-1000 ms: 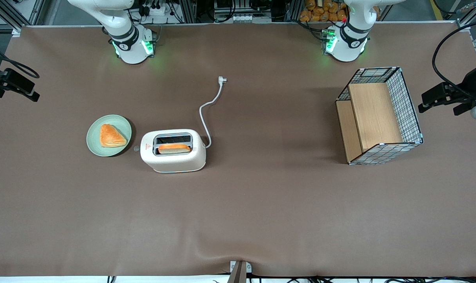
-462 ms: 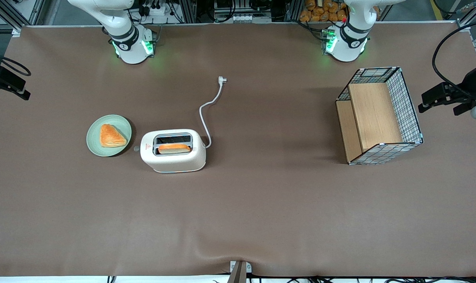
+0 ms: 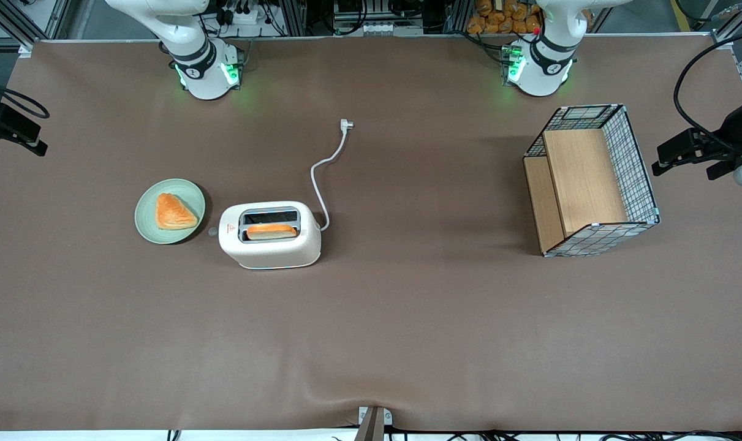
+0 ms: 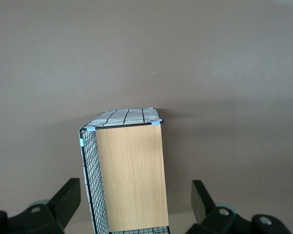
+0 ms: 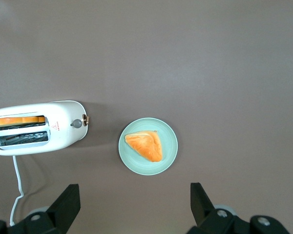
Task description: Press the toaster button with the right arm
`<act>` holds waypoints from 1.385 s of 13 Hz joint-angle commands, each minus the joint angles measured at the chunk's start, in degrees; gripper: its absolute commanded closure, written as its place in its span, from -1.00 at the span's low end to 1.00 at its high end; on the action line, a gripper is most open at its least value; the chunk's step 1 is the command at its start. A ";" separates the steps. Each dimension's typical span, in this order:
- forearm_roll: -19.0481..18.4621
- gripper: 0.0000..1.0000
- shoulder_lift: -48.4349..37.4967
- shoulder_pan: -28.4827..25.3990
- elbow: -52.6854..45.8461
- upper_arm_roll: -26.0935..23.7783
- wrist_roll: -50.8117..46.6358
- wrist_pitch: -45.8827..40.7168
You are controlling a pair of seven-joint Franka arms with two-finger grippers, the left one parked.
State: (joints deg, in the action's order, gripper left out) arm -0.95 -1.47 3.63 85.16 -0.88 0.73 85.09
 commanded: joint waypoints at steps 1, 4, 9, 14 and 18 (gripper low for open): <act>-1.25 -1.00 -0.02 -0.56 -0.87 0.09 0.06 -0.54; -1.42 -1.00 -0.02 -0.91 -0.87 -0.17 0.14 -0.63; -1.51 -1.00 -0.02 -0.91 -0.87 0.00 0.40 -0.63; -1.51 -1.00 -0.02 -0.91 -0.87 0.00 0.32 -0.72; -0.55 -1.00 -0.02 -0.56 -0.87 0.18 0.06 -0.72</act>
State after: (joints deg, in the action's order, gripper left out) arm -0.99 -1.47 3.24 85.12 -0.98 0.72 85.08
